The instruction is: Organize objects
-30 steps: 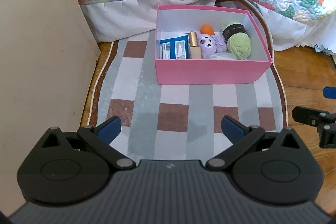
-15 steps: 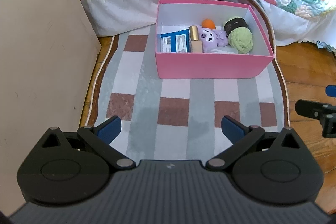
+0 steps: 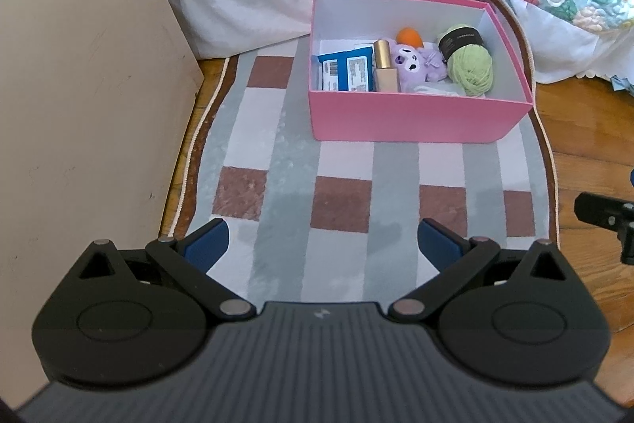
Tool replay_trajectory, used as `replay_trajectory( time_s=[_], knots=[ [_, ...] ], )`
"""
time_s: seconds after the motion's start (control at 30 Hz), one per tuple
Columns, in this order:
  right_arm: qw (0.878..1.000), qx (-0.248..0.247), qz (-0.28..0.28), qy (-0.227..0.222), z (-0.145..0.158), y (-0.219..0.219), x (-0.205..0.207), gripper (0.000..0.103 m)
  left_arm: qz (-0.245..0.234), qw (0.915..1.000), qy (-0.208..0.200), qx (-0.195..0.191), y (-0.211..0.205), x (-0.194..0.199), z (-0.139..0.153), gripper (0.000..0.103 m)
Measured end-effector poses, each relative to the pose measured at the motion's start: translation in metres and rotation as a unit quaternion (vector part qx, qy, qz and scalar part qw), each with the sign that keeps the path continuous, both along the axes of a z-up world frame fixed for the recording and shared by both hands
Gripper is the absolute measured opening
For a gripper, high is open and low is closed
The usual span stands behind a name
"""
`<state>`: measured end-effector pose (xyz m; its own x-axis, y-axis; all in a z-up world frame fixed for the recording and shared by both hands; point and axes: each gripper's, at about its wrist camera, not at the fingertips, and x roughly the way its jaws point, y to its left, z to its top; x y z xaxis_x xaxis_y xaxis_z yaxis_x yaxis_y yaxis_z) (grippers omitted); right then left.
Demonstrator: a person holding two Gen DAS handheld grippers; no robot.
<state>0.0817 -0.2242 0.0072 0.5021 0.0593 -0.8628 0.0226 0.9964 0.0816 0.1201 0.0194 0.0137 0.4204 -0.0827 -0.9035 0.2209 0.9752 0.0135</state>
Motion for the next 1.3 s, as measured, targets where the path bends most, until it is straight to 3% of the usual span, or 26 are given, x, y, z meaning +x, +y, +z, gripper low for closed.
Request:
replay_trajectory(
  time_s=[1.3],
  knots=[
    [1.000, -0.010, 0.005, 0.004, -0.0041, -0.0061, 0.0019, 0.103, -0.021, 0.9995, 0.006, 0.022, -0.0042, 0.0003, -0.0028, 0.103]
  ],
)
